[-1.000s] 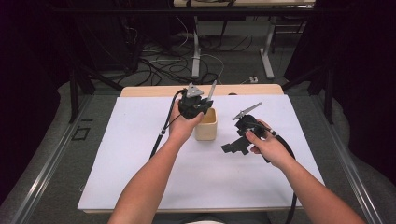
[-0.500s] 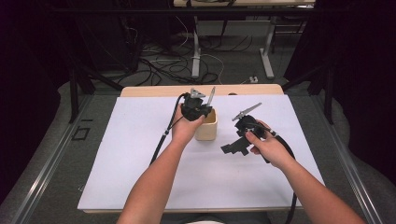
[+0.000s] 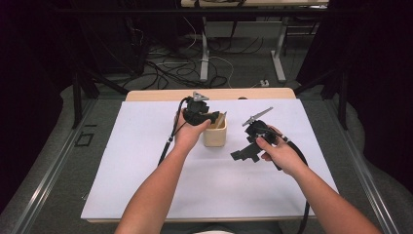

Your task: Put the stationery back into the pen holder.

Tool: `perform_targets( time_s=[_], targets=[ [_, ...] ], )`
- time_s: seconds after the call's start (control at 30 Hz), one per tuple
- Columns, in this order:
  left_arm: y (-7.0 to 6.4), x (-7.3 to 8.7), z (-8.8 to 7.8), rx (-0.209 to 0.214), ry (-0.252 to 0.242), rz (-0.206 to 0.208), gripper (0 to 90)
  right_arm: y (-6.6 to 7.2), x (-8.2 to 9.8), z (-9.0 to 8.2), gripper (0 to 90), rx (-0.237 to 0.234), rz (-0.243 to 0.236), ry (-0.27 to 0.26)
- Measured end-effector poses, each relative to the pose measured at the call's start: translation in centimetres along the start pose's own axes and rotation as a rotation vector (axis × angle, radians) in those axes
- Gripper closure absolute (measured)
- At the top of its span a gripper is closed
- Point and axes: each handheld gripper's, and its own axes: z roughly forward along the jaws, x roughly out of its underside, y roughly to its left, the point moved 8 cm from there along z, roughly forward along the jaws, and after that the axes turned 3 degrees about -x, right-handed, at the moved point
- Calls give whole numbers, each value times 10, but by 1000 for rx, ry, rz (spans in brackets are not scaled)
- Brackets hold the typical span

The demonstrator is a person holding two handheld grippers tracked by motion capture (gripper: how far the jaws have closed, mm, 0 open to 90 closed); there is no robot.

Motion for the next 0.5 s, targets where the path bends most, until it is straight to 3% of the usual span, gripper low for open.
perform_targets(
  time_s=[0.07, 0.23, 0.37, 0.4, 0.5],
  targets=[
    [4, -2, -5, -26, -17, -11, 443, -1, -1, 1, 0, 1, -14, -12],
    [13, -7, -21, -48, -38, 10, 382, -2, 0, 1, 0, 8, -18, -11],
    [13, -8, -36, 9, -72, -57, 366, -3, 2, 0, 0, 9, -16, -9],
    [14, -7, -41, 19, -72, -60, 331, -3, 4, -1, 0, 11, -15, 6],
    [17, -2, -52, 37, -56, -83, 184, -5, 4, -2, 0, 23, -6, -17]
  ],
)
